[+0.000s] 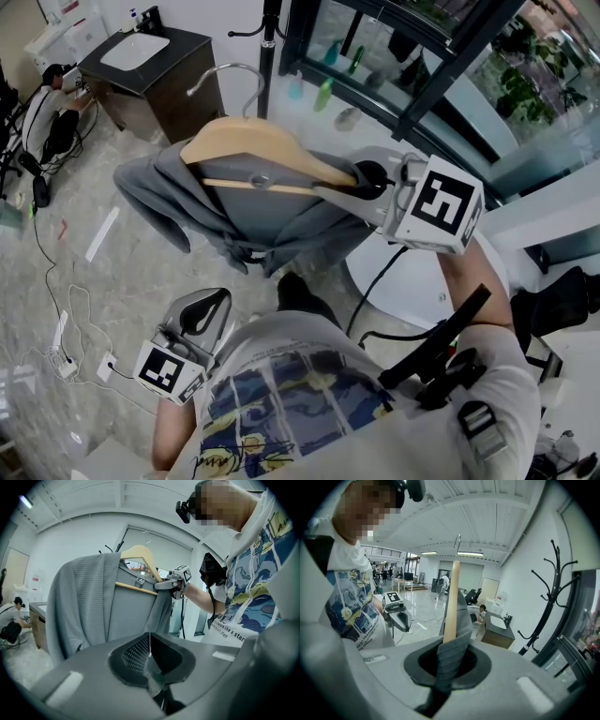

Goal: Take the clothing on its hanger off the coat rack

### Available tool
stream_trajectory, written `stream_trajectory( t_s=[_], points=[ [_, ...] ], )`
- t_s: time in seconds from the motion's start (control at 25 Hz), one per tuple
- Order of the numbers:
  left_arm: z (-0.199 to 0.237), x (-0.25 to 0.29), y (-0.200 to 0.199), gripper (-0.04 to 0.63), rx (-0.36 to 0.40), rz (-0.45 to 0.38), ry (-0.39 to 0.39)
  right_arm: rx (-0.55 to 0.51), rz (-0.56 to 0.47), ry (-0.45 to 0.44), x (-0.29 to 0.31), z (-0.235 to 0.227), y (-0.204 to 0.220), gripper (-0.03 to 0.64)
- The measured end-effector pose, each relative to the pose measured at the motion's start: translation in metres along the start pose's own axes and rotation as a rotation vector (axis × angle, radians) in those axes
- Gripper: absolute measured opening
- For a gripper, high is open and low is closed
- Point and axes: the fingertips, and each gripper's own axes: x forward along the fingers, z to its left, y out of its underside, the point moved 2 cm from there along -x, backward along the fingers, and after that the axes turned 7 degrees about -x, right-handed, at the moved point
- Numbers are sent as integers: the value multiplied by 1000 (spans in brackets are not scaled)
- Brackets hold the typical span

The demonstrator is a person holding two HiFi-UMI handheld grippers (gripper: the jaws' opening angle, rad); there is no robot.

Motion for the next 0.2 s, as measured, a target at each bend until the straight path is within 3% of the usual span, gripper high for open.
stream_trajectory(
  t_s=[0.2],
  points=[
    [4,5,-1,14,-5,2,4,0,0,6,0,-9,1,12]
  ],
)
